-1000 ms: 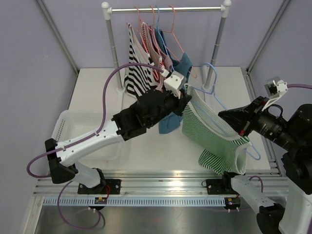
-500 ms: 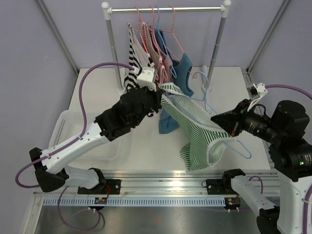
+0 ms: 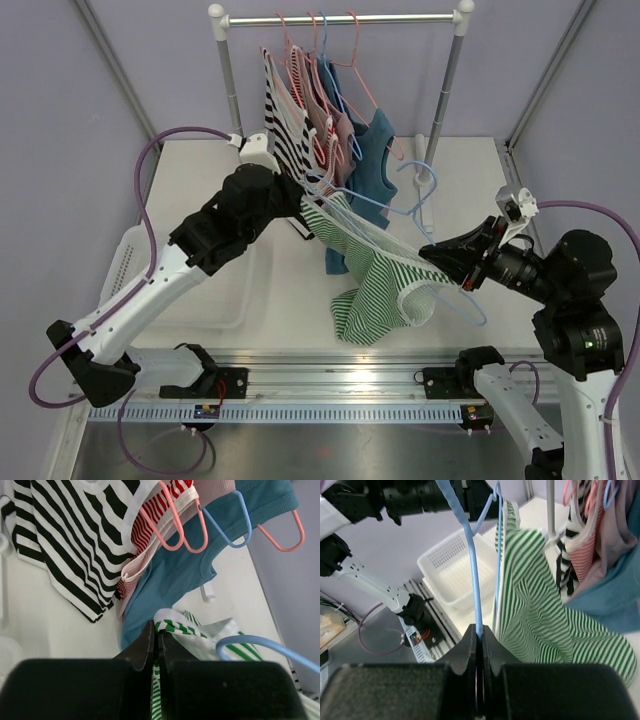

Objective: Remove the tank top from the hanger

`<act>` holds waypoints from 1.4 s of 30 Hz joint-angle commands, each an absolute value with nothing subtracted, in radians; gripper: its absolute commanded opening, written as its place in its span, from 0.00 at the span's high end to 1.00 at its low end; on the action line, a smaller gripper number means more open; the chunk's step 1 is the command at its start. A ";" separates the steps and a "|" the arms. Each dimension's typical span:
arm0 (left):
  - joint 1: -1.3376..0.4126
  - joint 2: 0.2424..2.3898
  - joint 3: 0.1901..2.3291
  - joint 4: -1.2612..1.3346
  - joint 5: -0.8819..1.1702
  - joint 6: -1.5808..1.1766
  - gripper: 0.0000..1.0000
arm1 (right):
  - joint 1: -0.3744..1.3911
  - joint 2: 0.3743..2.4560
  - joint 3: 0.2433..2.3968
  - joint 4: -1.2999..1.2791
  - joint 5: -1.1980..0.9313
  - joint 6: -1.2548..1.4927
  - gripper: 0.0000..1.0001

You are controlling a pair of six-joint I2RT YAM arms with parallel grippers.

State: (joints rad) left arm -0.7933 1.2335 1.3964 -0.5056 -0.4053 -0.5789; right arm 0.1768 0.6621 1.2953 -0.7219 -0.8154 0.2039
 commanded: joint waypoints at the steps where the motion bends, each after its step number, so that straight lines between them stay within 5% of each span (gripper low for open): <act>1: -0.752 1.160 1.359 -0.489 -0.309 -0.641 1.00 | 0.181 0.597 1.200 -0.369 -0.897 0.305 1.00; 10: -0.773 0.987 1.166 -0.276 0.106 -0.629 1.00 | 0.181 0.594 0.904 0.312 -0.761 0.633 1.00; 18: -0.902 0.916 1.006 -0.218 0.250 -0.479 1.00 | 0.183 0.758 0.740 1.125 -0.520 0.974 1.00; 20: -0.908 0.917 0.973 -0.239 0.244 -0.468 1.00 | 0.183 0.765 0.713 1.166 -0.398 0.956 1.00; 27: -0.908 0.936 0.982 -0.575 -0.201 -0.517 1.00 | 0.183 0.709 1.118 -0.122 -0.112 0.372 1.00; 33: -0.908 0.891 0.979 -0.717 -0.397 -0.564 1.00 | 0.183 0.803 1.290 -0.496 -0.014 0.275 1.00; 36: -0.908 0.867 0.997 -0.784 -0.494 -0.588 0.88 | 0.181 0.894 1.438 -0.607 -0.023 0.239 1.00; 42: -0.908 0.807 1.015 -0.793 -0.466 -0.540 0.38 | 0.183 1.095 1.620 -0.647 -0.063 0.207 1.00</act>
State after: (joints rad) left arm -0.9070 0.8379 0.9684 -0.7918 -0.4129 -0.5510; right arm 0.1768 1.0187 1.5436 -0.5804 -0.0643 0.2592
